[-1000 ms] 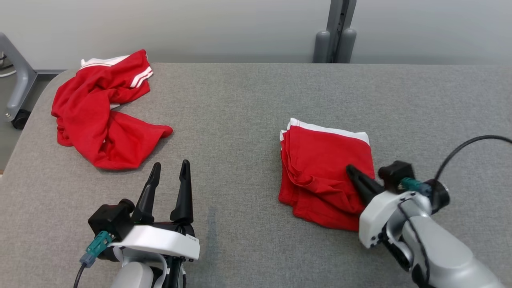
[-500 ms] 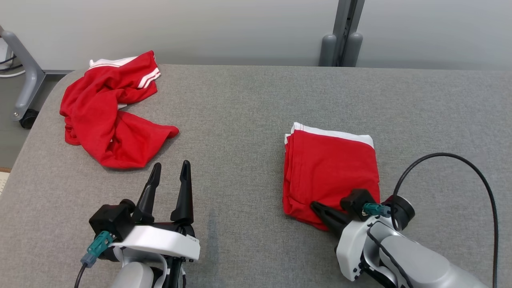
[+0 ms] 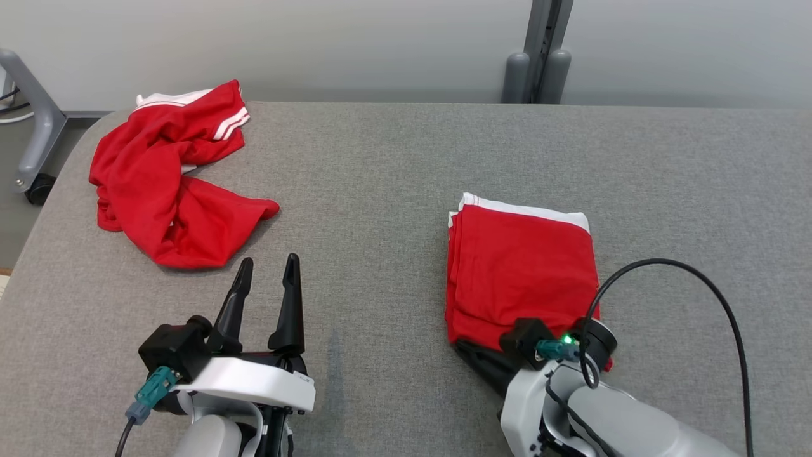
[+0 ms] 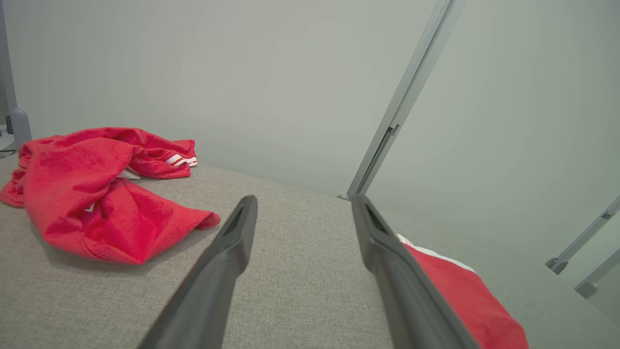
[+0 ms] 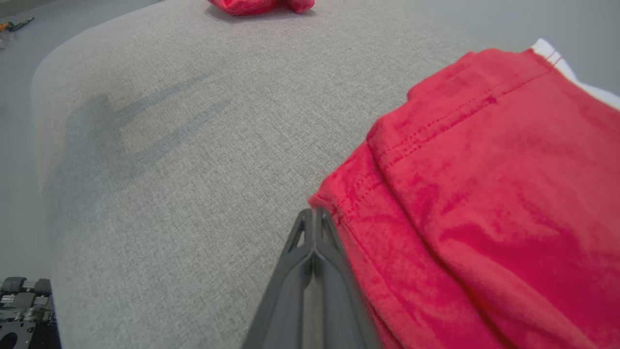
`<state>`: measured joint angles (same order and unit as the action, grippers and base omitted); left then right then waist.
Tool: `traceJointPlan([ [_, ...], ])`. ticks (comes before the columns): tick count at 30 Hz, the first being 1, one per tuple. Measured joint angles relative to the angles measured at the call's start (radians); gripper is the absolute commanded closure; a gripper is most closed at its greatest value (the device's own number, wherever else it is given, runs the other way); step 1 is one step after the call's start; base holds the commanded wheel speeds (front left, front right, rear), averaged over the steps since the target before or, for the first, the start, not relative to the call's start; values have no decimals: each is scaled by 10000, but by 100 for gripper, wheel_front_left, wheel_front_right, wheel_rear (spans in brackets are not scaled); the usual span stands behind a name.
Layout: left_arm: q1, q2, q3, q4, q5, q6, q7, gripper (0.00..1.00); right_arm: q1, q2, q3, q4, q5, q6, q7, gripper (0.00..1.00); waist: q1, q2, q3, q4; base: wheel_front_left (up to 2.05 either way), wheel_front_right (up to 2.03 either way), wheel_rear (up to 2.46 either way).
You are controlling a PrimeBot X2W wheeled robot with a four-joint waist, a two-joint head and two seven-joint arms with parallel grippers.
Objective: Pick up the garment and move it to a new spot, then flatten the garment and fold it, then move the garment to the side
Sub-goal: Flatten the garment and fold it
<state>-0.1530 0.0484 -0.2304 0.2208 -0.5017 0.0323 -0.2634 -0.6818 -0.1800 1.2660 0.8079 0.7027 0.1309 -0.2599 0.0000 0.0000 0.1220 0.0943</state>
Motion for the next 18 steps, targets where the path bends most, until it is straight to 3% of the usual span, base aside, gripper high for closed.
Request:
traceJointPlan([
  [3,10,2,59,-52,0,29,0,0,-72,-10,-700,-483,-334,0,-4,100,0,0,11,-79,0,0,0],
  [6,21,2,125,-92,19,36,0,0,-59,-150,-2063,-1137,-988,0,-15,97,0,0,1,-184,0,0,0],
  [9,21,0,165,-107,90,36,0,0,346,-272,-3708,-1893,-1818,0,-19,53,0,0,-38,-315,0,0,0],
  [10,18,2,174,-107,111,35,0,0,561,-307,-4192,-2104,-2113,0,-17,32,0,0,-56,-360,0,0,0],
  [11,12,0,190,-107,161,25,0,0,794,-326,-4723,-2332,-2385,0,-17,4,0,0,-75,-407,0,0,0],
  [12,4,4,192,-109,217,23,0,0,1016,-332,-5285,-2579,-2658,0,-17,0,0,0,-95,-455,0,0,0],
  [18,-69,2,259,-136,407,2,0,0,2424,-176,-8310,-3939,-4084,0,-19,0,0,0,-212,-717,0,0,0],
])
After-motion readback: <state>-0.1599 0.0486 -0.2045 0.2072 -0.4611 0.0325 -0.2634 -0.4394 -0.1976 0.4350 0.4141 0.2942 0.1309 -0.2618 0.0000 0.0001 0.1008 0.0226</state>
